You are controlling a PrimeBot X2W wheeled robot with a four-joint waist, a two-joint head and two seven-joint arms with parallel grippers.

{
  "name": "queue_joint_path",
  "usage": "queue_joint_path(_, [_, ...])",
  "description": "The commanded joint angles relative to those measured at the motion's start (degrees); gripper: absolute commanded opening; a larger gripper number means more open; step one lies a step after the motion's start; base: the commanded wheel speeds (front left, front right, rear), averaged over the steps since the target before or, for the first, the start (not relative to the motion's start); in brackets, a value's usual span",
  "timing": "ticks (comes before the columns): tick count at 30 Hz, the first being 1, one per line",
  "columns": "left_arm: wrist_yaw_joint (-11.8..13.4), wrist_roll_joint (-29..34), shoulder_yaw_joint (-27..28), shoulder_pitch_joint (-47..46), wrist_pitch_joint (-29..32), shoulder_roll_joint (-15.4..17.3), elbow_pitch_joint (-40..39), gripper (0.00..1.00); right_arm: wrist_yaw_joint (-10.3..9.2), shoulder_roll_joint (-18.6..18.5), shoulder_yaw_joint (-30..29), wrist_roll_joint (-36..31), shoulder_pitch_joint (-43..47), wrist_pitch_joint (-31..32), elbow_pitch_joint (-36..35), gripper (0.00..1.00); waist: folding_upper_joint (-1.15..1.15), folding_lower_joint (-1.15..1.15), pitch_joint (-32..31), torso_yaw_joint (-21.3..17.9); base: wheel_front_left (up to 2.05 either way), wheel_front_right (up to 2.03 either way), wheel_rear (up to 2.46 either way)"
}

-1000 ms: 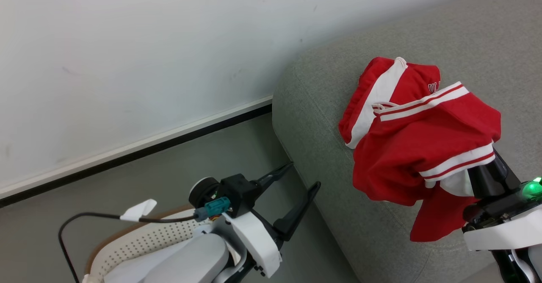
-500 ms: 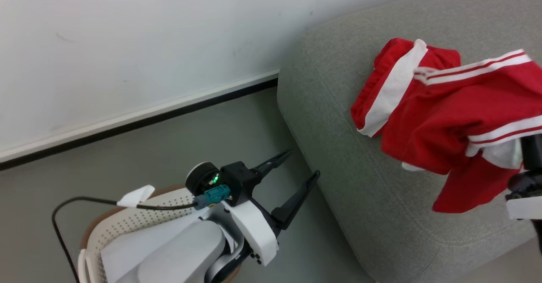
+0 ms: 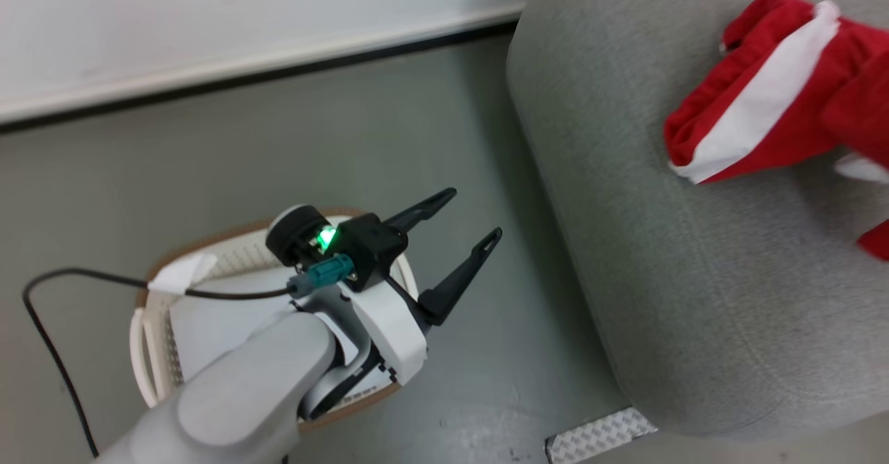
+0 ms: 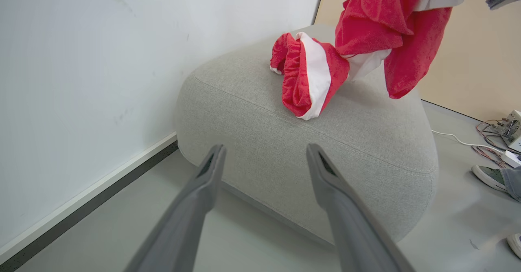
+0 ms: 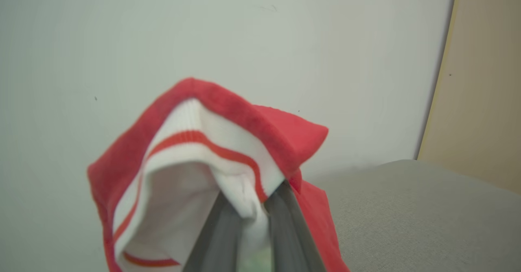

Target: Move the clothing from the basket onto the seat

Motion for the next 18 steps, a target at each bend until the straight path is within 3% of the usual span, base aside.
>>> queue_joint_path(1, [0.33, 0.81, 0.24, -1.11, 0.5, 0.95, -0.93, 1.0, -0.13, 0.38, -2.57, -1.02, -2.25, 0.02, 0.74, 0.0, 0.0, -0.01, 4.39, 2.23, 0.0, 0.0, 0.0])
queue_joint_path(9, [0.69, 1.97, 0.37, -3.34, 2.25, 2.76, -3.57, 1.0, -0.13, 1.87, -9.63, -5.78, -9.12, 0.02, 6.85, 0.0, 0.0, -0.01, 9.58, 3.42, 0.0, 0.0, 0.0])
queue_joint_path(11, [0.78, 2.02, 0.26, -4.03, 2.61, 2.82, -4.09, 1.0, -0.13, 1.12, -7.85, -7.24, -11.94, 0.64, 13.7, 0.0, 0.0, -0.01, 10.92, 4.0, 0.0, 0.0, 0.0])
queue_joint_path(18, [1.07, 2.01, 0.45, -4.53, 2.23, 2.92, -4.11, 1.0, -0.13, -2.5, -2.24, -8.34, -17.09, 8.11, 24.96, 0.0, 0.0, -0.01, 11.8, 4.98, 0.0, 0.0, 0.0])
